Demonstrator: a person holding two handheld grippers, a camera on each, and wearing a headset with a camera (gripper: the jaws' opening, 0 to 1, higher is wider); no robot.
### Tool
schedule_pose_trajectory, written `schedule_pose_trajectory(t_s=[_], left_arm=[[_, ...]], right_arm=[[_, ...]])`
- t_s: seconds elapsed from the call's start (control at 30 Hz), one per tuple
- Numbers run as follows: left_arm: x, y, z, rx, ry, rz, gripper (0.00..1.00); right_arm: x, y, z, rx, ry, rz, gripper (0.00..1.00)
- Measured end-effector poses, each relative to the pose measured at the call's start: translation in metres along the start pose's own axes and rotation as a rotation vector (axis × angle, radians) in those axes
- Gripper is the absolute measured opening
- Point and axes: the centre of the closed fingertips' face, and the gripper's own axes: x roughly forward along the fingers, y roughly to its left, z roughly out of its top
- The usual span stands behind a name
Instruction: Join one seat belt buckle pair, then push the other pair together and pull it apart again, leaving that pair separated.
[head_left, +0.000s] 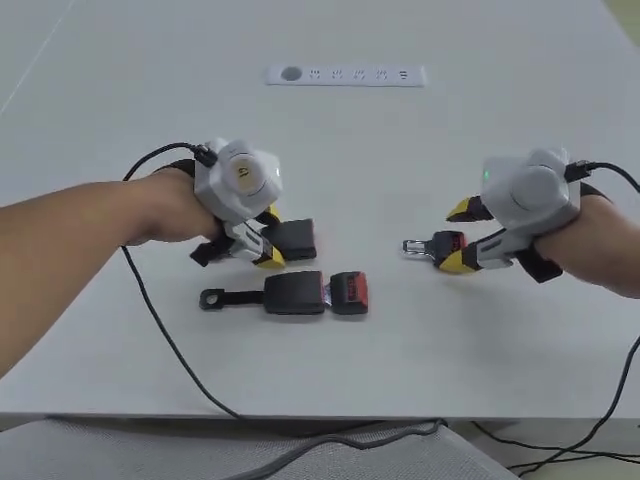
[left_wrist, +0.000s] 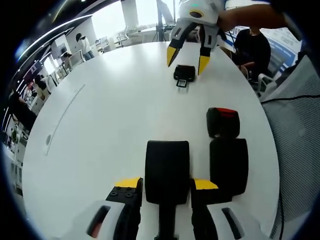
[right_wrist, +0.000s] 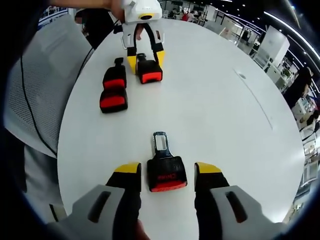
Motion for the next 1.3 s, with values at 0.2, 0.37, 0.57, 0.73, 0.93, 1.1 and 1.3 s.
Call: schedule_pose_trajectory(t_s=[0.2,0.37,0.57,0.73,0.93,1.1,1.3], left_arm=[[-0.013,0.008,0.006,-0.088,-0.079,0.020,0.48],[-0.035,0.011,0.000,-0.117,-0.110,0.078,0.59],[-0.057,0.001,-0.001,-0.213,-0.171,0.134,0.73],[-0.080,-0.010,-0.008,-0.263,-0.205,0.199,0.79],[-0.100,-0.020,-0.027,-0.312,-0.184,0.293,0.93],[-0.114,-0.034,-0.040,-0.366,-0.178,0.337,1.00],[-0.127,-0.052,-0.056,-0.391,-0.155,0.347,1.00]], right_arm=[[-0.013,0.000,0.006,0.102,-0.070,-0.038,0.43],[-0.023,0.008,0.005,0.142,-0.103,-0.065,0.46],[-0.031,0.024,0.001,0.195,-0.126,-0.082,0.49],[-0.038,0.036,0.004,0.218,-0.146,-0.104,0.55],[-0.049,0.047,0.007,0.273,-0.176,-0.132,0.62],[-0.054,0.056,0.004,0.318,-0.181,-0.146,0.66],[-0.063,0.064,0.002,0.371,-0.197,-0.170,0.70]])
